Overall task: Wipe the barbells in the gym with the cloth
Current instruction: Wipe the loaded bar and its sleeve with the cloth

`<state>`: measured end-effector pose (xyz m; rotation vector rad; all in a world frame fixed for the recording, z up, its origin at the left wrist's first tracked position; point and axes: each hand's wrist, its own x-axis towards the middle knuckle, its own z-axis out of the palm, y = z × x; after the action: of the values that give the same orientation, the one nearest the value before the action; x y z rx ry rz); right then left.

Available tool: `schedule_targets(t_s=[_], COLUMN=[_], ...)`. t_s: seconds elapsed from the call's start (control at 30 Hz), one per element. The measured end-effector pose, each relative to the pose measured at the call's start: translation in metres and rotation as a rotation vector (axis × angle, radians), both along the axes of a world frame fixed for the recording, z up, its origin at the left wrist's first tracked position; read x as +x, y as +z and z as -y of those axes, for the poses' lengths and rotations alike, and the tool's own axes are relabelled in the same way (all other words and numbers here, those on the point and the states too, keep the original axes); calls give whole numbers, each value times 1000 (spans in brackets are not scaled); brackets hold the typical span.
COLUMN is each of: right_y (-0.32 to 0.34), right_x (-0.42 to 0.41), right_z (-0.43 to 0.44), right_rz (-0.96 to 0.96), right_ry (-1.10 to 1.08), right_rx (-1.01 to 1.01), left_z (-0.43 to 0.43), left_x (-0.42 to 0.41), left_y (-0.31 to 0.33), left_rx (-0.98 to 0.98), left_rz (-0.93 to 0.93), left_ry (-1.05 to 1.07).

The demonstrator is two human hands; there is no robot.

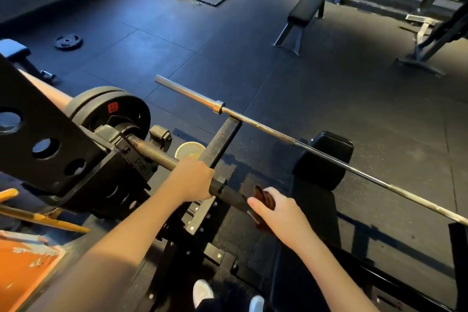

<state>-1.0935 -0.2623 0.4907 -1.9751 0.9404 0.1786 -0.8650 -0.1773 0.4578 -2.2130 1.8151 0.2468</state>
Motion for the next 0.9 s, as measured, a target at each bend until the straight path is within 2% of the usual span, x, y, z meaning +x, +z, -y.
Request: schedule_targets(t_s=[0.03,0.13,0.2,0.27,0.33,0.4,0.47,0.53,0.6,0.63,0.7,0.83,0.9], right_y=[0,2,0,-3,-2,-4,-5,-2,5,4,1,0,-2], right_x=[-5,-21,-13,8,29,38,27,0,-24,-28,-19,31,37], right_z=[-2,-6,-8,-2,9,13,6,-10,-20,-19,-13,-10,-10], right_rz=[-17,-73,-67,-50,-44,-42,-54,-95,-116,-117,-129,-64,-56], right_ry=[36,166,175,106,20,-26,10,39,38,19,24,101,112], right_rx=[8,-133,-214,-118,130,249,145,-91,-283,-308,-306,-218,-185], left_z=[-2,-9,-11,-12,-14,-15,-17,-17,-16,-15,-11,17,28], left_x=[0,-3,-6,-6,-5,-7,-10,-13,-15,-13,-6,11,10], left_y=[-2,-10,-16,-22,-27,-28,-32,-35,-31,-29,-14,13,15], left_rx=[-54,-185,-278,-398,-484,-572,-668,-717,-665,-582,-286,246,390], left_rz=[7,15,34,7,4,19,22,0,-8,-6,-27,-355,-318], left_ry=[-2,11,5,7,9,3,26,45,51,49,30,123,89])
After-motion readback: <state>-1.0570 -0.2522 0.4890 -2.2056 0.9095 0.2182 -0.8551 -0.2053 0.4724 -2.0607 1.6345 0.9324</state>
